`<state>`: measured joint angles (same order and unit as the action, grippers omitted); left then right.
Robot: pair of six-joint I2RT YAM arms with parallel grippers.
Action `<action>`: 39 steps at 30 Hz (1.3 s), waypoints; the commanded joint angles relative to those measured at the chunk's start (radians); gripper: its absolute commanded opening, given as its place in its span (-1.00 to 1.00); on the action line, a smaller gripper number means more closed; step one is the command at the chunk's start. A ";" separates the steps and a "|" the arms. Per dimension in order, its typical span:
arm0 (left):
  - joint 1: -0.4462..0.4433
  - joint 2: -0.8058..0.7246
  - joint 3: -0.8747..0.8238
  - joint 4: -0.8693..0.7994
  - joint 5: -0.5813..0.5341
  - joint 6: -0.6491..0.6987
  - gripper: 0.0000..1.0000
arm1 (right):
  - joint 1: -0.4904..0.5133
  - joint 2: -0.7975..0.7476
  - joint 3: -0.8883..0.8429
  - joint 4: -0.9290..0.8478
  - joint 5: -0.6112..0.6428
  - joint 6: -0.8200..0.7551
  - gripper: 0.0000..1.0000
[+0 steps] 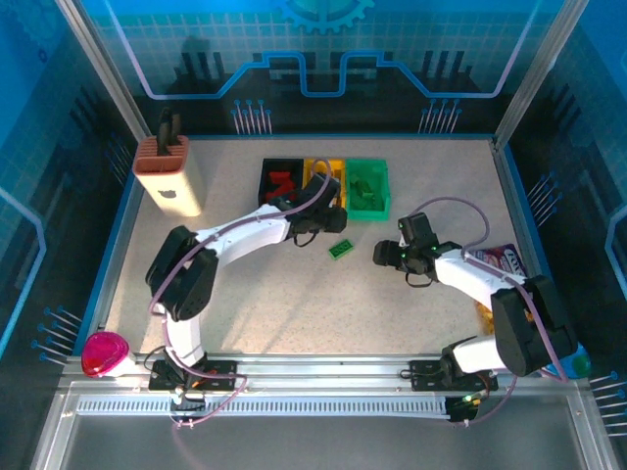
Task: Sort the legos into containers by color
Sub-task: Pick up the lego from the center of the table, then place the lego in the container.
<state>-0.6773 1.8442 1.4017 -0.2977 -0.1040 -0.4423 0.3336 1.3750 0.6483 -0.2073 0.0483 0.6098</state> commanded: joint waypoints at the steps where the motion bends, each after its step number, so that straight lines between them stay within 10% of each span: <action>1: 0.004 -0.015 0.021 0.106 0.063 0.032 -0.44 | 0.003 -0.041 -0.043 0.009 0.033 0.049 0.46; 23: 0.062 0.511 0.813 -0.147 0.139 0.046 -0.38 | 0.015 -0.315 -0.196 -0.011 0.056 0.110 0.47; 24: 0.066 0.550 0.877 -0.163 0.152 0.048 -0.28 | 0.016 -0.321 -0.194 -0.016 0.057 0.111 0.47; 26: 0.072 0.625 1.014 -0.224 0.159 0.055 0.69 | 0.017 -0.333 -0.194 -0.022 0.057 0.112 0.47; 29: 0.074 0.682 1.189 -0.363 0.163 0.063 0.88 | 0.022 -0.363 -0.199 -0.029 0.046 0.109 0.47; 39: 0.043 0.140 0.304 0.216 0.153 0.081 0.83 | 0.062 -0.424 -0.221 0.017 0.021 0.059 0.48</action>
<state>-0.6289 2.1185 1.7985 -0.2848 0.0357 -0.3820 0.3744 0.9394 0.4171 -0.2047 0.0746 0.6987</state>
